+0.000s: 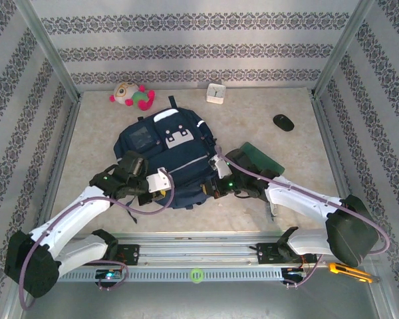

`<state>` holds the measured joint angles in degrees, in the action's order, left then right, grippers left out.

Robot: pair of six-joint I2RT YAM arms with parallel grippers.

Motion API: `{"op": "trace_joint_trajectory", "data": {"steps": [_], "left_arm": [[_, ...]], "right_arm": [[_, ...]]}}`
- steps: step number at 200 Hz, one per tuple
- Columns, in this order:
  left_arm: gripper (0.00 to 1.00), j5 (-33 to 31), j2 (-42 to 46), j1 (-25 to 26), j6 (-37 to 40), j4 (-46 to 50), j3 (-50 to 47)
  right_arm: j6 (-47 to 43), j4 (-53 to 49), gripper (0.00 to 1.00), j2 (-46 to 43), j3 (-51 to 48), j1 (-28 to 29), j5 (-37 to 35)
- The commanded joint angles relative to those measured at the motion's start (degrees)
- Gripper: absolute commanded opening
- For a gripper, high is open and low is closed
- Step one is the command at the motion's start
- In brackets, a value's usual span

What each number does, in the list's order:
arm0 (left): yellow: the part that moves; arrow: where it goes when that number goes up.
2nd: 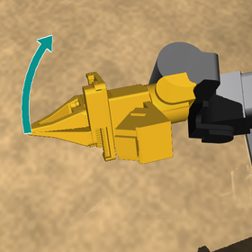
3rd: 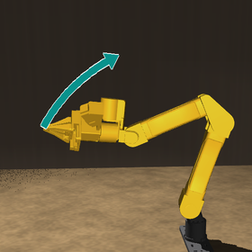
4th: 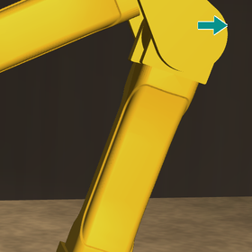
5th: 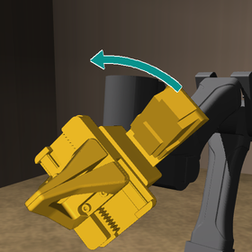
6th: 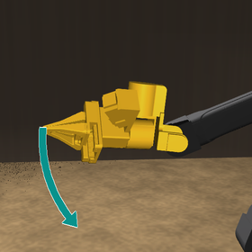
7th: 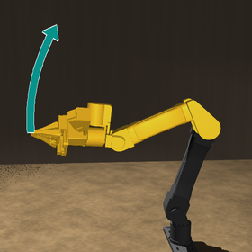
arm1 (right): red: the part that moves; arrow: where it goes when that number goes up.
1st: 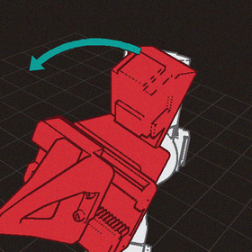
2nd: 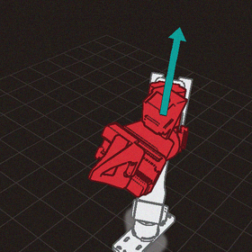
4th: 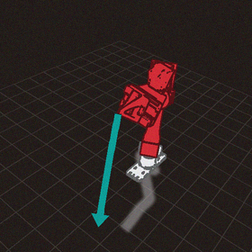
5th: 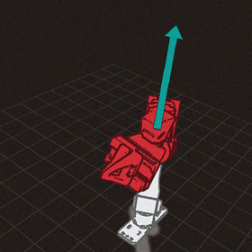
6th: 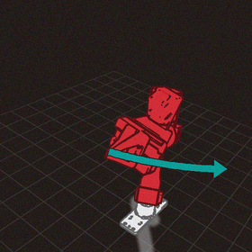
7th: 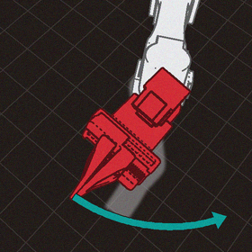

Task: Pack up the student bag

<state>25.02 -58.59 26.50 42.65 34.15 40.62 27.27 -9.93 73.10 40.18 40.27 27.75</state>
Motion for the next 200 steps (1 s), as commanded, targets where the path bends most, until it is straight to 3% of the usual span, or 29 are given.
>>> {"op": "trace_joint_trajectory", "data": {"steps": [1, 14, 40, 81, 94, 104, 117, 151, 200], "left_arm": [[0.37, 6.2, 0.2, -0.5, -3.6, 2.5, 1.0], [0.51, 7.3, -0.5, 1.4, -10.7, -3.5, 0.7], [0.62, 0.1, -2.4, 7.5, -18.1, -15.5, -0.5], [0.71, -3.4, -12.2, 13.6, -19.2, -18.9, 2.3], [0.72, -6.3, -14.7, 15.2, -21.9, -24.1, 1.3], [0.67, -8.1, -16.2, 15.8, -24.0, -29.2, 0.2], [0.53, -8.3, -17.4, 15.9, -24.3, -31.4, 0.3], [0.19, -8.8, -10.5, 15.9, -16.7, -20.6, 0.2], [0.15, -16.9, 8.6, 13.9, -0.2, -0.8, -5.3]], "right_arm": [[1.6, 5.4, 0.00, -0.9, -2.0, 0.6, 2.8], [2.0, 6.7, 0.00, -0.7, -2.4, 1.2, 3.1], [1.7, 7.3, 0.00, -1.2, -3.0, 1.9, 2.6], [-0.1, 8.2, 0.00, -2.7, -4.0, 1.9, 3.0], [-0.9, 8.5, 0.00, -2.8, -4.1, 1.9, 3.2], [-1.3, 8.6, 0.00, -2.7, -3.9, 1.9, 3.3], [-1.8, 8.5, 0.00, -2.5, -3.4, 1.8, 3.5], [1.9, 7.0, 0.00, -2.0, -3.3, -0.7, 0.3], [1.9, 8.5, 0.00, -1.0, -5.5, -2.3, -2.5]]}}
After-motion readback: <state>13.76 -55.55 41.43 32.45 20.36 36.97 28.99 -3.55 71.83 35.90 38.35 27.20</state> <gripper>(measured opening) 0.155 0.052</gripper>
